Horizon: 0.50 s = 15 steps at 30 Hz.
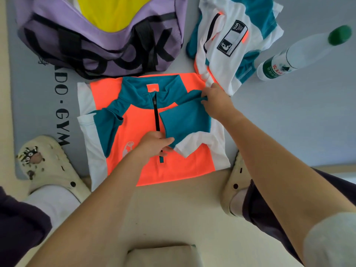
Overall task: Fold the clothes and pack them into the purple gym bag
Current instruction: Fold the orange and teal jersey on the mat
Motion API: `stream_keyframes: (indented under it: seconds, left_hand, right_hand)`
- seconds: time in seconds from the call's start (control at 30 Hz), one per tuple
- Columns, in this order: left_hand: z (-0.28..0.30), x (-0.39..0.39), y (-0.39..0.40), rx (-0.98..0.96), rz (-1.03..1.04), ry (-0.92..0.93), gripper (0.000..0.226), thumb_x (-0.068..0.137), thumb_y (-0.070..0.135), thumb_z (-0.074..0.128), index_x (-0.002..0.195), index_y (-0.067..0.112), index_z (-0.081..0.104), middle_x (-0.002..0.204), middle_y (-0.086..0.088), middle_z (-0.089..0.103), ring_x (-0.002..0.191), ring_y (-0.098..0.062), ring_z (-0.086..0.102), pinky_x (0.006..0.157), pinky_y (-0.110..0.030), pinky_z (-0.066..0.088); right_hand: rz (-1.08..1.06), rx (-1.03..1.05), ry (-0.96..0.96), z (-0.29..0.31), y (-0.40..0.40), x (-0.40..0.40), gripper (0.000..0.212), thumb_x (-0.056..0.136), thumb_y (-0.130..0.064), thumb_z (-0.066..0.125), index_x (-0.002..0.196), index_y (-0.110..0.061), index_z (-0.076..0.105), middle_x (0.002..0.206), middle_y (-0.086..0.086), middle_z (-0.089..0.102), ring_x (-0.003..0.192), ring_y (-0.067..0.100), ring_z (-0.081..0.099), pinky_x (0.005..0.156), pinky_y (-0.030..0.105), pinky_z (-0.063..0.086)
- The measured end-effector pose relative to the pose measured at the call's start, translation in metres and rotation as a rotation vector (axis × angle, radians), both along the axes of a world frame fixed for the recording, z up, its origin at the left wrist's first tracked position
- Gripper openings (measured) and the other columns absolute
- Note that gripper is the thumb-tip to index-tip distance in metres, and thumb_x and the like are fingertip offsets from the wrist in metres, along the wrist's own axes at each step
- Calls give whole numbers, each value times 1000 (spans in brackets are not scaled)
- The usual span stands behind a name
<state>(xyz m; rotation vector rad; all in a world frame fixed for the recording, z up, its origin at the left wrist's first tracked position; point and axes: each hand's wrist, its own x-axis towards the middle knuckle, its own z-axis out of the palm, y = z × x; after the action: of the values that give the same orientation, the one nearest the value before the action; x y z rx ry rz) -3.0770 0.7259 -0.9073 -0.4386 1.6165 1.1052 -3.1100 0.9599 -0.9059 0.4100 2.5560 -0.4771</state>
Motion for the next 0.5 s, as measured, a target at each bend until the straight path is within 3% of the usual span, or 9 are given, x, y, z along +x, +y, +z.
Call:
stream_keyframes:
  seconds: [0.1,0.2,0.3,0.4,0.43,0.5]
  left_hand:
    - [-3,-5,-16,-81,-17,65,18,94,11,62,108,0,62,112,-21,68,72,-18,64,44,-16,51]
    - [-4,-6,-11,-49,46,108,24,91,14,66,110,0,64,119,-24,65,85,-24,64,49,-22,56]
    - [-9,1,-4,-71,93,167,21,90,13,68,107,3,66,118,-25,65,97,-32,67,55,-31,59]
    - [-13,7,-3,-98,107,189,10,87,8,69,96,12,65,111,-21,68,85,-28,67,52,-30,59]
    - [-13,8,-3,-101,103,189,12,86,7,70,92,16,64,109,-20,69,82,-27,67,50,-30,58]
    - [-13,8,-4,-84,114,193,18,85,5,70,87,22,63,107,-20,69,81,-26,68,48,-29,57]
  right_hand:
    - [-94,-47,190,4,-6,16,28,87,-7,61,113,0,55,122,20,43,94,35,55,78,43,48]
    - [-239,-105,216,6,-15,45,25,85,-18,68,102,-6,54,108,12,53,84,29,53,69,37,44]
    - [-255,-173,-84,8,-20,76,22,81,-33,71,81,-16,57,84,1,60,79,20,55,65,30,42]
    - [28,-116,-503,13,-17,99,27,77,-39,73,81,-14,64,80,2,62,78,22,63,66,29,47]
    - [51,-110,-590,14,-15,103,30,77,-41,73,81,-11,66,77,5,66,74,22,67,67,30,49]
    - [-45,-125,-585,15,-11,105,37,78,-45,71,79,-9,66,77,8,69,66,21,65,70,31,51]
